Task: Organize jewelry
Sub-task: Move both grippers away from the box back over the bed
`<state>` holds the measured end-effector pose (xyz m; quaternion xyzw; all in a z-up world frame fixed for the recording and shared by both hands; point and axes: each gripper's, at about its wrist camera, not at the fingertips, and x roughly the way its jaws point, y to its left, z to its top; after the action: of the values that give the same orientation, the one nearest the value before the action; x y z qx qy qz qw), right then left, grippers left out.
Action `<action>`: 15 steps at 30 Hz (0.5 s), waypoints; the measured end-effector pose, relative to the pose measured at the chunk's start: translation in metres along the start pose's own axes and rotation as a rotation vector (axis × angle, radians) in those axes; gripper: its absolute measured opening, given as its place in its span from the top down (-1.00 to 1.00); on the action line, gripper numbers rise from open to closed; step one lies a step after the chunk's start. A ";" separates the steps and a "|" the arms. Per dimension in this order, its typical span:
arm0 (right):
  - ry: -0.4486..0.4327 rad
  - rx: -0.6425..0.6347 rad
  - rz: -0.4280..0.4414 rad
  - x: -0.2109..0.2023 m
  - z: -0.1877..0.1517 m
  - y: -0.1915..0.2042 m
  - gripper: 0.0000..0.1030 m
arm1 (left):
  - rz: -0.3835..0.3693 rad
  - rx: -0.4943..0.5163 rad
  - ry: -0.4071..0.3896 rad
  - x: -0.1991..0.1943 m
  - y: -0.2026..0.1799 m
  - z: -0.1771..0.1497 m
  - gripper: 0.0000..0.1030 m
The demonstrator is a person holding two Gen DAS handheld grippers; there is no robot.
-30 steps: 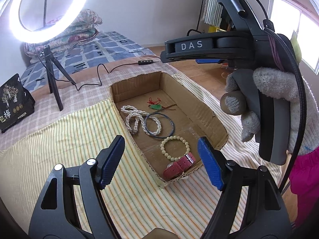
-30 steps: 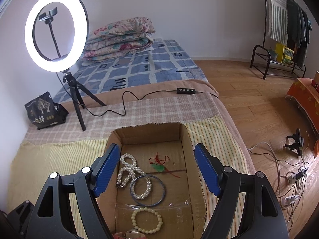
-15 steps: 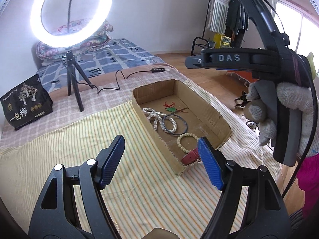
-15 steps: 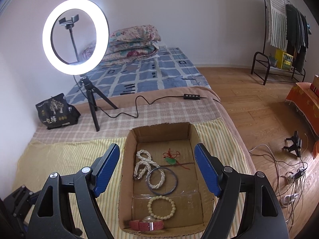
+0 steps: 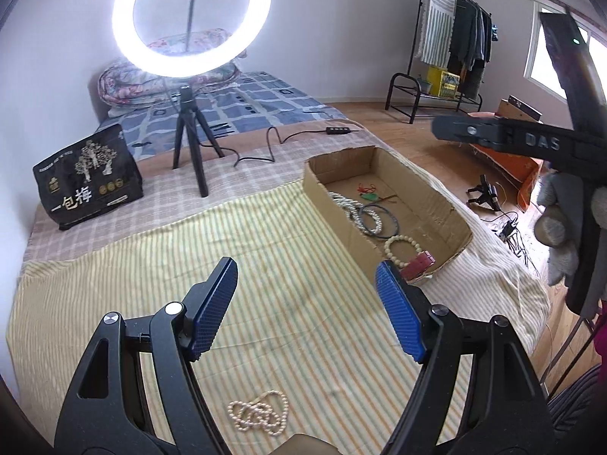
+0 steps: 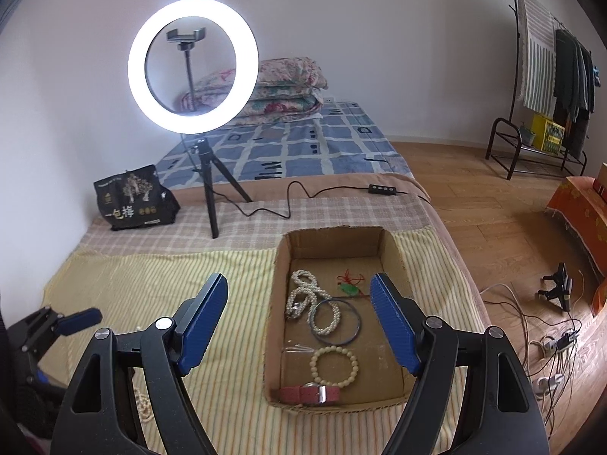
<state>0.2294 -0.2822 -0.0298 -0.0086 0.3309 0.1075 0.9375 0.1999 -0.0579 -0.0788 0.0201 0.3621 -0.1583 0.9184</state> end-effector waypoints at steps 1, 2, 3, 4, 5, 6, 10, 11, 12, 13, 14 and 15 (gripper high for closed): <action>-0.001 -0.006 0.001 -0.001 -0.001 0.004 -0.50 | 0.007 -0.006 0.002 -0.001 0.005 -0.001 -0.51; -0.001 -0.017 0.002 -0.003 -0.004 0.008 -0.50 | 0.011 -0.010 0.002 -0.002 0.009 -0.003 -0.51; 0.001 -0.027 0.004 -0.004 -0.007 0.013 -0.50 | 0.019 -0.017 0.004 -0.003 0.014 -0.004 -0.51; 0.003 -0.035 0.007 -0.005 -0.009 0.015 -0.50 | 0.024 -0.022 0.005 -0.004 0.019 -0.005 -0.51; 0.005 -0.045 0.012 -0.006 -0.012 0.019 -0.50 | 0.031 -0.027 0.007 -0.004 0.024 -0.007 -0.51; 0.006 -0.052 0.018 -0.007 -0.015 0.023 -0.50 | 0.037 -0.030 0.010 -0.003 0.028 -0.008 -0.51; 0.014 -0.073 0.061 -0.007 -0.031 0.039 -0.50 | 0.063 -0.052 0.028 -0.003 0.047 -0.015 -0.51; 0.008 -0.082 0.074 -0.007 -0.037 0.044 -0.50 | 0.070 -0.057 0.033 -0.002 0.051 -0.017 -0.51; 0.004 -0.089 0.085 -0.007 -0.041 0.048 -0.50 | 0.075 -0.063 0.039 -0.001 0.057 -0.018 -0.51; 0.003 -0.102 0.102 -0.007 -0.047 0.054 -0.50 | 0.080 -0.068 0.041 -0.001 0.061 -0.019 -0.51; 0.009 -0.114 0.117 -0.006 -0.051 0.059 -0.50 | 0.085 -0.074 0.043 -0.001 0.066 -0.020 -0.51; 0.017 -0.129 0.129 -0.004 -0.055 0.065 -0.50 | 0.092 -0.082 0.044 -0.002 0.072 -0.021 -0.51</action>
<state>0.1788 -0.2242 -0.0660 -0.0484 0.3310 0.1889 0.9232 0.2068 0.0144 -0.0991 0.0026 0.3873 -0.1004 0.9165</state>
